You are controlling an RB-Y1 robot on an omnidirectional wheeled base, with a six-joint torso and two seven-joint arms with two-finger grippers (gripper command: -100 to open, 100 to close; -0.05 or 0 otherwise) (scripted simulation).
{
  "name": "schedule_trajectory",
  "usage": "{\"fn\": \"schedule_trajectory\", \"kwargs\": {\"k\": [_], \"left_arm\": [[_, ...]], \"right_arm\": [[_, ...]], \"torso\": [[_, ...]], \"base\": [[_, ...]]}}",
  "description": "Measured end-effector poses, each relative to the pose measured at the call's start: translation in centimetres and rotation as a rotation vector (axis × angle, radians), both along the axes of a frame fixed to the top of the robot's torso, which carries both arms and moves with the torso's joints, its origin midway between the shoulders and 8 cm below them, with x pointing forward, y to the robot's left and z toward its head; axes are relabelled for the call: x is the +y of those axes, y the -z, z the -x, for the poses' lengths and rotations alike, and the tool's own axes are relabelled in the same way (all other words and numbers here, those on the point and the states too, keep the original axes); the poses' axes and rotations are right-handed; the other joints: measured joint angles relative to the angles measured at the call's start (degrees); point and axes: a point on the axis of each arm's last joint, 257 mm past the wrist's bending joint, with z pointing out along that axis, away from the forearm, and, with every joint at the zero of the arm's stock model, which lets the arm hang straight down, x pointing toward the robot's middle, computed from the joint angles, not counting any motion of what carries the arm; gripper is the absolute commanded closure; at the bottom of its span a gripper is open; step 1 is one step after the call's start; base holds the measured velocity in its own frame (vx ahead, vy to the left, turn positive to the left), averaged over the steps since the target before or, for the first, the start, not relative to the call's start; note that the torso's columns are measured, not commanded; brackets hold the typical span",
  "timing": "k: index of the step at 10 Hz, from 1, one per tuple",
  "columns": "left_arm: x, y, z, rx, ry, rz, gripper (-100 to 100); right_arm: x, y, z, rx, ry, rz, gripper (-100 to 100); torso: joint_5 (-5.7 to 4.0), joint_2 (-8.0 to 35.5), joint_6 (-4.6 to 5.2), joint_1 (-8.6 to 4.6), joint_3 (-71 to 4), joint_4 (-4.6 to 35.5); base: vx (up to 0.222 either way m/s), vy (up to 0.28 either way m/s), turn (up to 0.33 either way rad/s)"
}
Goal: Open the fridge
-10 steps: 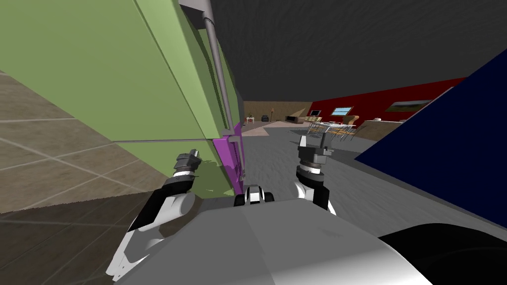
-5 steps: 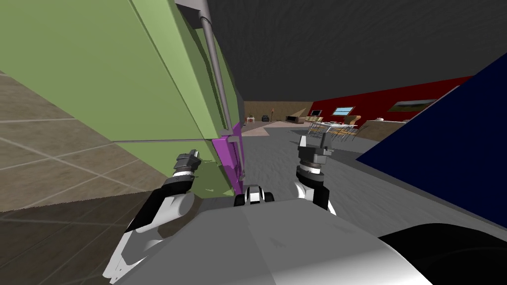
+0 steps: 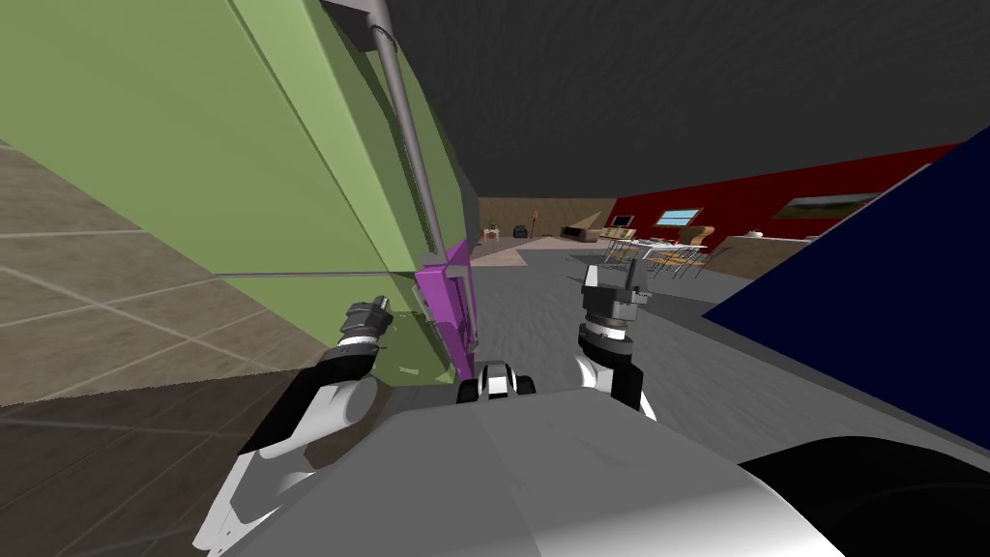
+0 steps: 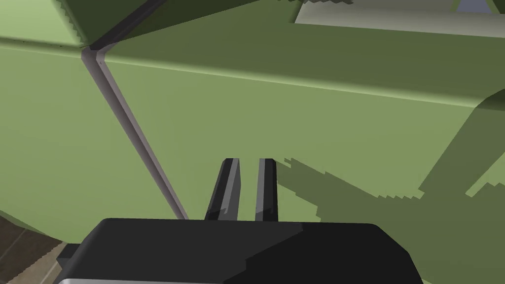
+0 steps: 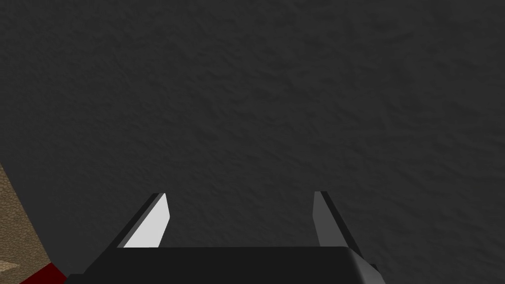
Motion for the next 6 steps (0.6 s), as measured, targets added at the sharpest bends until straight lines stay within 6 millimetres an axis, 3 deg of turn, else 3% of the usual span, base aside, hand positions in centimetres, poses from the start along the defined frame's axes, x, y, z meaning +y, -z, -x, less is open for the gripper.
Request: {"fn": "schedule_trajectory", "kwargs": {"k": [3,6], "left_arm": [[0.20,0.41,0.01,0.042,0.011,0.026,-100],[0.36,0.75,0.10,0.059,0.009,0.029,-100]], "right_arm": [[0.00,0.00,0.00,0.000,0.000,0.000,0],[0.00,0.00,0.00,0.000,0.000,0.000,0]], "torso": [[-0.06,0.0,-0.28,-0.21,0.0,0.0],[0.14,-0.1,-0.05,0.26,0.0,0.0]], "base": [[0.027,-0.118,0.071],[0.006,-0.011,-0.008]]}}
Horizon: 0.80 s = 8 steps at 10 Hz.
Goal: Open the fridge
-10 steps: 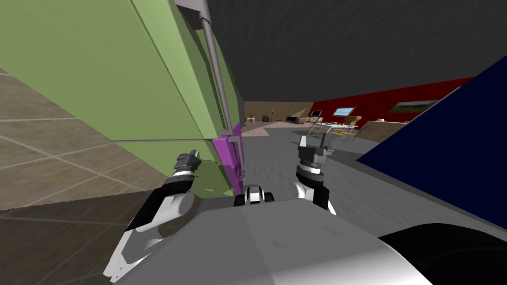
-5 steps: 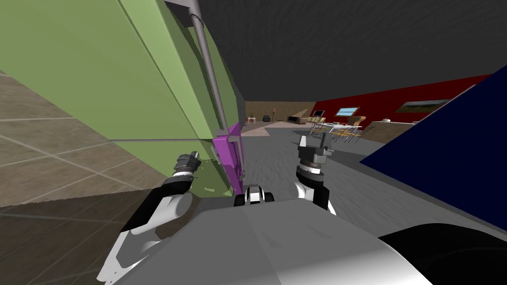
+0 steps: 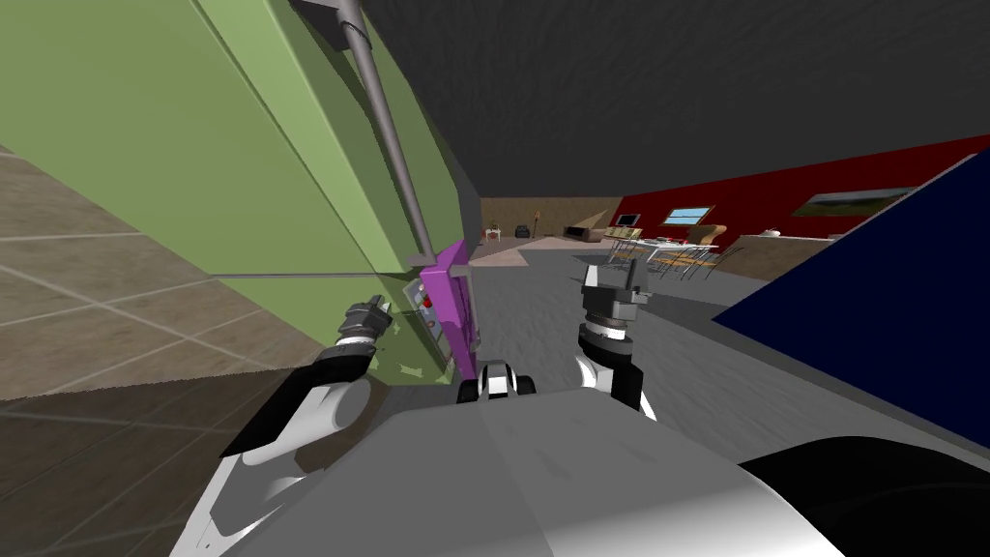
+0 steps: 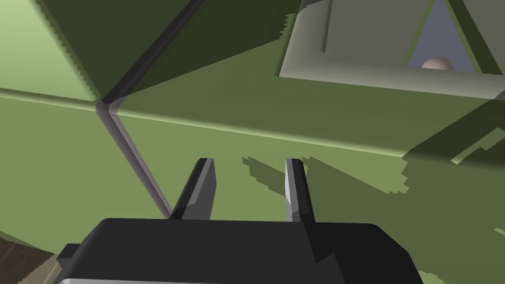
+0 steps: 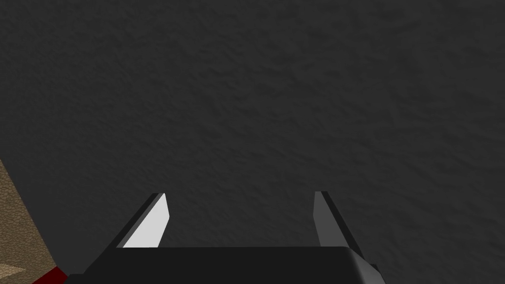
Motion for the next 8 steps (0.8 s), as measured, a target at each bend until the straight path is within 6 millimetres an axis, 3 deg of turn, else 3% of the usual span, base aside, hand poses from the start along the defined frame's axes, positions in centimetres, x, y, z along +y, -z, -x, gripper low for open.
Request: {"fn": "schedule_trajectory", "kwargs": {"k": [4,6,8], "left_arm": [[-0.3,-0.2,-0.1,0.012,0.009,0.003,-100],[-0.6,-0.7,0.1,0.022,0.022,0.005,-100],[-2.3,-1.3,-0.5,0.019,0.059,0.015,-100]], "right_arm": [[0.0,0.0,0.0,0.000,0.000,0.000,0],[0.0,0.0,0.0,0.000,0.000,0.000,0],[0.0,0.0,0.0,0.000,0.000,0.000,0]], "torso": [[-0.13,-0.1,-0.02,-0.40,0.0,0.0],[-0.06,0.0,-0.09,-0.08,0.0,0.1],[-0.08,1.4,-1.64,0.77,0.8,0.7]], "base": [[0.013,-0.058,0.045],[0.022,-0.066,-0.078],[0.050,-0.119,-0.016]]}}
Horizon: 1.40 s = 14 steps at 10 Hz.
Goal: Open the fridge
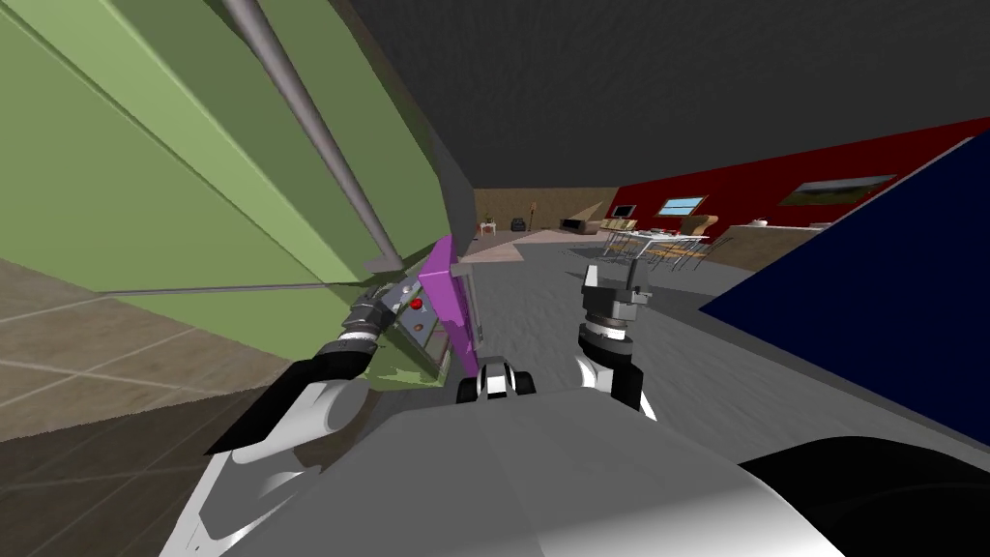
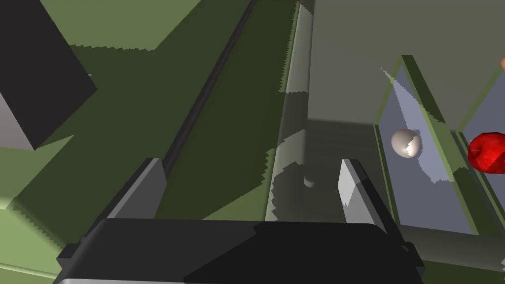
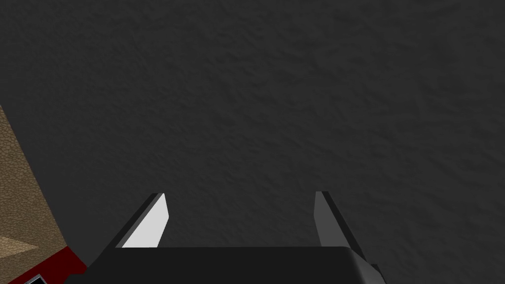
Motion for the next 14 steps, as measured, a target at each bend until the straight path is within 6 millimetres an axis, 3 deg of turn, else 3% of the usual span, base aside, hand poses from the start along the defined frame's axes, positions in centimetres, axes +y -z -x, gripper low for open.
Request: {"fn": "schedule_trajectory", "kwargs": {"k": [3,5,14], "left_arm": [[-1.9,-3.1,0.8,-0.036,0.042,-0.024,-100],[-2.6,-3.8,1.1,-0.051,0.052,-0.034,-100],[4.5,-4.8,-1.0,-0.047,-0.027,-0.041,-100]], "right_arm": [[0.0,0.0,0.0,0.000,0.000,0.000,0],[0.0,0.0,0.0,0.000,0.000,0.000,0],[0.0,0.0,0.0,0.000,0.000,0.000,0]], "torso": [[0.13,1.3,-0.25,0.58,0.8,0.4],[0.10,0.9,-0.26,0.47,0.6,0.3],[0.04,0.8,-0.26,0.30,0.5,0.3]], "base": [[0.016,-0.052,0.013],[-0.013,-0.016,-0.042],[-0.024,-0.040,-0.086]]}}
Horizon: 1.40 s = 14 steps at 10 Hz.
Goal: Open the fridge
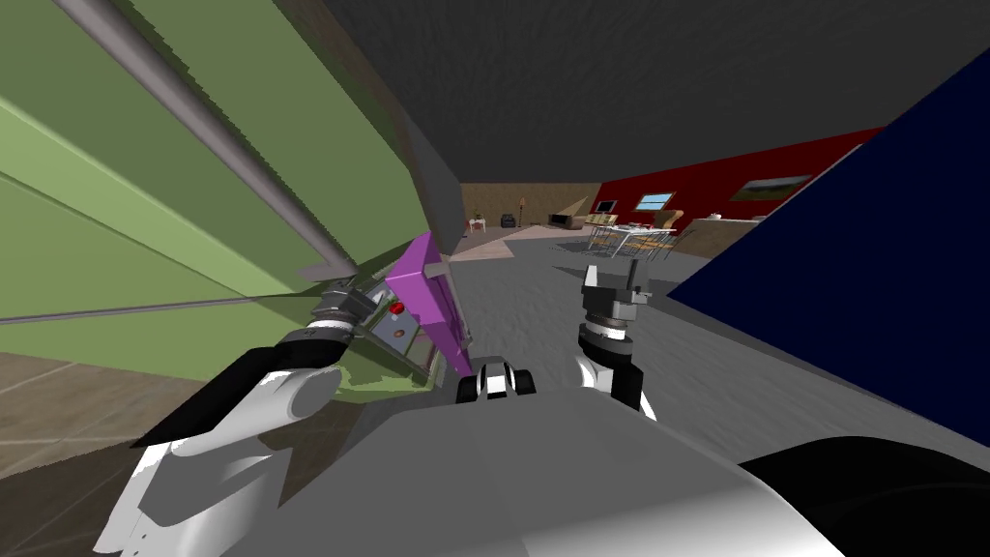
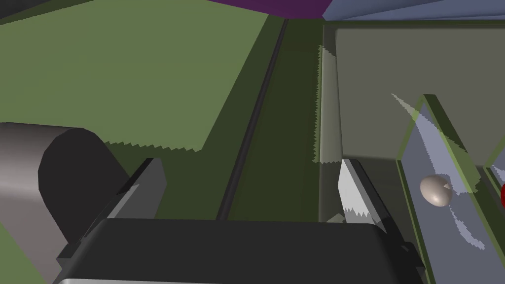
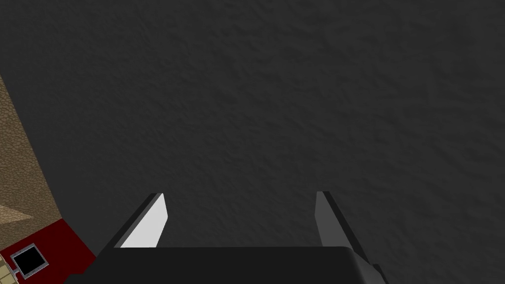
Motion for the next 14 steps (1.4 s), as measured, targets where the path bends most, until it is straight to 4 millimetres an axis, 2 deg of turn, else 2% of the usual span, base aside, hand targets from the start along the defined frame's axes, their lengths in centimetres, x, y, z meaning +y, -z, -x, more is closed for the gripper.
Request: {"fn": "schedule_trajectory", "kwargs": {"k": [1,6,9,10,14], "left_arm": [[0.1,0.0,0.0,0.000,-0.001,0.001,100],[-4.5,1.2,1.2,0.005,0.051,0.000,100],[-6.6,1.1,1.8,-0.001,0.075,0.004,100],[-6.7,1.0,1.8,-0.001,0.075,0.004,-100],[-4.8,4.3,1.2,0.060,0.041,0.030,-100]], "right_arm": [[0.0,0.0,0.0,0.000,0.000,0.000,0],[0.0,0.0,0.0,0.000,0.000,0.000,0],[0.0,0.0,0.0,0.000,0.000,0.000,0],[0.0,0.0,0.0,0.000,0.000,0.000,0],[0.0,0.0,0.0,0.000,0.000,0.000,0]], "torso": [[0.02,0.0,-0.01,0.07,0.0,0.0],[-0.02,0.0,0.01,-0.06,0.0,0.0],[0.00,0.0,0.01,0.00,0.0,0.0],[0.00,0.0,0.02,-0.03,0.0,0.0],[-0.02,0.0,0.00,-0.07,0.0,0.0]], "base": [[0.013,0.030,0.148],[0.034,0.053,0.106],[0.019,0.031,0.060],[0.005,-0.011,0.008],[0.020,-0.060,0.023]]}}
